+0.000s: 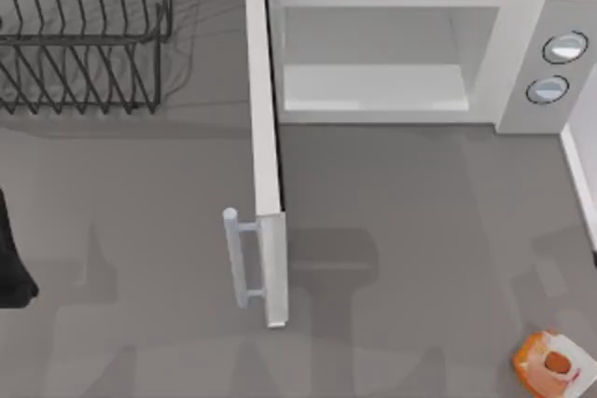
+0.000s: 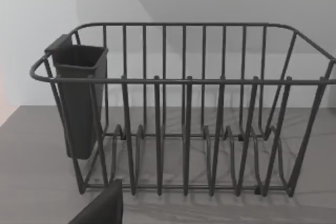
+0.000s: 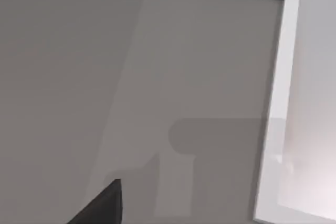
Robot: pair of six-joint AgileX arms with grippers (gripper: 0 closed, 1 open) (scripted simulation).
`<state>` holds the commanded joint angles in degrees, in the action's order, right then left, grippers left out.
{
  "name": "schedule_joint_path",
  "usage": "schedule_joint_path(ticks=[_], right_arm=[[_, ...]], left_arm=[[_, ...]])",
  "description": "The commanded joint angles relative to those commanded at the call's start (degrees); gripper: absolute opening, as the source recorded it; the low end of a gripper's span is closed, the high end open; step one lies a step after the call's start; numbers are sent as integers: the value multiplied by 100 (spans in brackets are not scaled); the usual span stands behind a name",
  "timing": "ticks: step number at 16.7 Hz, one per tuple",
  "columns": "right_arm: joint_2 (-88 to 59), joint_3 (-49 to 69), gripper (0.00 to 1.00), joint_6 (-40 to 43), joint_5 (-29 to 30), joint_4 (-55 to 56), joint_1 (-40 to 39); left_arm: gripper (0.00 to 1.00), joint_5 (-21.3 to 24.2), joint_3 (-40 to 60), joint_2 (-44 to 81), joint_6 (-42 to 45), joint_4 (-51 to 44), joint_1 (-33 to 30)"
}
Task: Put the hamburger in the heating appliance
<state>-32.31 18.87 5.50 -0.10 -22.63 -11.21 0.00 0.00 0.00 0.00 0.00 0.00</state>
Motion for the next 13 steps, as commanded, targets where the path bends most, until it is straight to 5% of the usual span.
schedule_joint_path(ticks=[13], right_arm=[[-4799,2722,100,757,49,-3216,-1531]], left_arm=[[100,0,0,0,0,0,0]])
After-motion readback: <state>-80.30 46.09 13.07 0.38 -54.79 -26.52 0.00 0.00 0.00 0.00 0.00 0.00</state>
